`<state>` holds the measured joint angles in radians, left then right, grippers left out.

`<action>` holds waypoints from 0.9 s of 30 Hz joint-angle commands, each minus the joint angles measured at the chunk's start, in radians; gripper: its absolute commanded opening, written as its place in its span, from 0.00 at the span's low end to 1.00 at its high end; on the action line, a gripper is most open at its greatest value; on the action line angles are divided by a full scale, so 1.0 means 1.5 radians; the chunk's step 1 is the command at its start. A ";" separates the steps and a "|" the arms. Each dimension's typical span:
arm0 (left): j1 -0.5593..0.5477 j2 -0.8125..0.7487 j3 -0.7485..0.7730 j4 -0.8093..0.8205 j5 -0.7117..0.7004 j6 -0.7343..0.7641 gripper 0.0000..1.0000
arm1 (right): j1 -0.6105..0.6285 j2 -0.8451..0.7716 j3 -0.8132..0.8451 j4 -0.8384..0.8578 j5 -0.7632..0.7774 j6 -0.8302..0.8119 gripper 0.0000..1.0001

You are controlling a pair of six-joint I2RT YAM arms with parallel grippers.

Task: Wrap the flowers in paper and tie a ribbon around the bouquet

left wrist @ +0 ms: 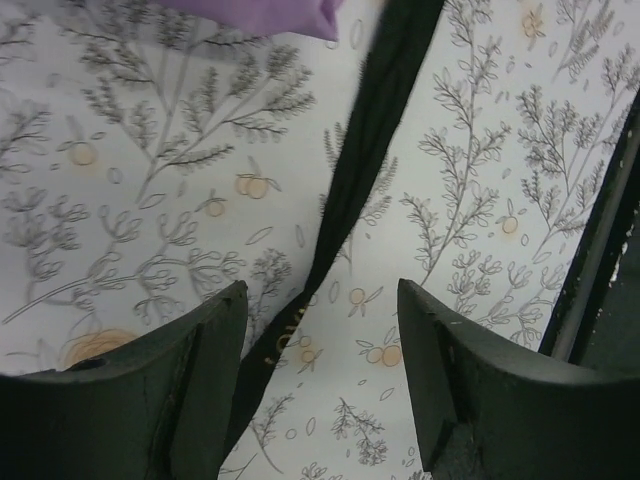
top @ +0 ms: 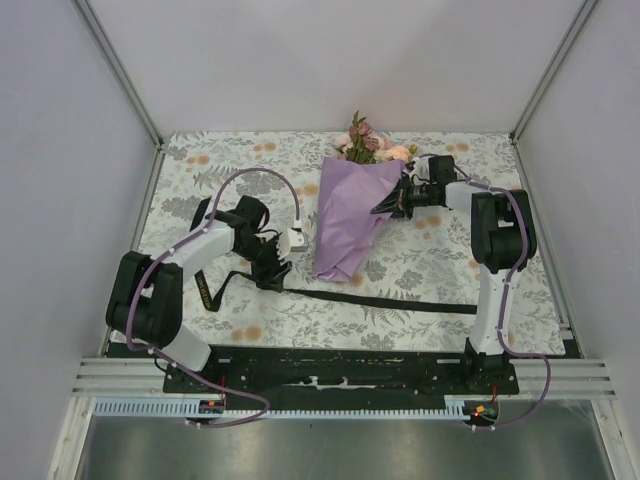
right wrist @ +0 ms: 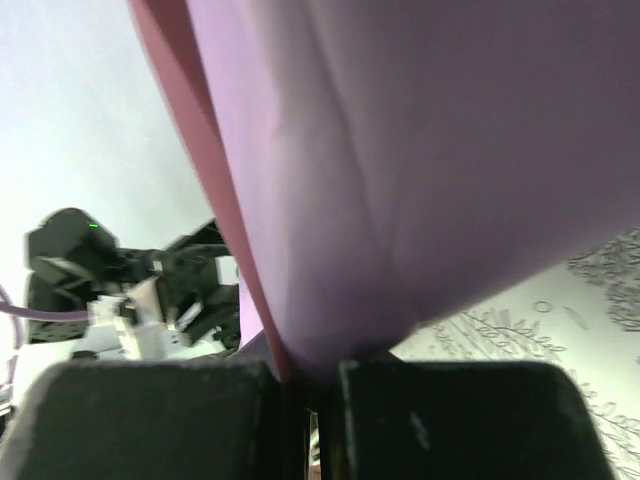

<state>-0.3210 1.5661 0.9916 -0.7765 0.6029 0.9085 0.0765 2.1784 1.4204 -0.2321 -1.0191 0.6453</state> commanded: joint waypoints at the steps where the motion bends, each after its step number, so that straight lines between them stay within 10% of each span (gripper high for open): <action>1: -0.033 -0.007 -0.044 0.046 -0.001 0.049 0.68 | 0.002 -0.042 -0.031 0.089 -0.080 0.105 0.00; 7: -0.057 0.047 -0.082 0.138 -0.037 0.020 0.58 | 0.002 -0.057 -0.077 0.107 -0.107 0.132 0.00; 14: -0.068 0.139 -0.012 0.240 -0.042 -0.149 0.07 | 0.016 -0.079 -0.117 0.115 -0.132 0.138 0.00; 27: -0.036 0.312 0.205 0.266 -0.112 -0.508 0.02 | 0.034 -0.095 -0.121 0.035 -0.130 0.028 0.00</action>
<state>-0.3992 1.9694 1.2648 -0.4080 0.5209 0.3344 0.1143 2.0819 1.2304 -0.1070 -1.1759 0.7803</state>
